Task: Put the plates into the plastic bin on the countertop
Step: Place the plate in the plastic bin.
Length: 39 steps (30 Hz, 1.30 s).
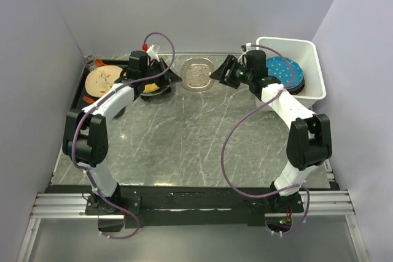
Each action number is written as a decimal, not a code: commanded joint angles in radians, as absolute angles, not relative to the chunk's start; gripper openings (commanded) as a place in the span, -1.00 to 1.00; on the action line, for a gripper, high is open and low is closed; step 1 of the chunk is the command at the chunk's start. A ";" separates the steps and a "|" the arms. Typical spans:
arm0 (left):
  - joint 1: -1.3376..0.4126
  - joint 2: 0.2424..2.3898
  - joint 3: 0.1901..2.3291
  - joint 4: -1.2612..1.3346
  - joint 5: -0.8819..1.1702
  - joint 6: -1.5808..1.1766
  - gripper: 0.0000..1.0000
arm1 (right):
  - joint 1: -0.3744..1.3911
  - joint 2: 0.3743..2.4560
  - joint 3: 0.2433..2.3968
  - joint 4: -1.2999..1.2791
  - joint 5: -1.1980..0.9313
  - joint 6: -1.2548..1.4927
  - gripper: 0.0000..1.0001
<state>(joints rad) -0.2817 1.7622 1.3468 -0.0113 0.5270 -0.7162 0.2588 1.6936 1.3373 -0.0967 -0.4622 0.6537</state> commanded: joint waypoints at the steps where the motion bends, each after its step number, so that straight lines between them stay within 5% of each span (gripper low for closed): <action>1: -0.299 1.749 1.402 0.011 0.555 -0.699 -0.99 | 0.270 1.703 1.382 -0.074 -0.482 0.649 0.29; 13: -0.319 1.741 1.399 0.017 0.561 -0.706 -0.99 | 0.273 1.716 1.384 -0.067 -0.498 0.657 -0.18; 18: -0.324 1.740 1.397 0.018 0.563 -0.703 -0.99 | 0.275 1.718 1.382 -0.066 -0.499 0.650 -0.71; 23: -0.325 1.732 1.391 0.017 0.557 -0.696 -0.94 | 0.275 1.707 1.371 -0.066 -0.485 0.649 -0.89; 27: -0.325 1.726 1.388 0.014 0.551 -0.692 -0.59 | 0.275 1.707 1.371 -0.074 -0.479 0.641 -0.91; 34: -0.327 1.689 1.367 0.012 0.515 -0.663 0.49 | 0.275 1.704 1.374 -0.092 -0.465 0.634 -0.92; 39: -0.327 1.657 1.342 0.020 0.489 -0.632 0.71 | 0.275 1.694 1.376 -0.104 -0.457 0.624 -0.92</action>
<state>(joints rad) -0.3218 1.7332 1.3518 -0.0204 0.5102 -0.6731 0.2661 1.7050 1.3426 -0.1085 -0.4675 0.6441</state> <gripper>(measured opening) 0.835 0.115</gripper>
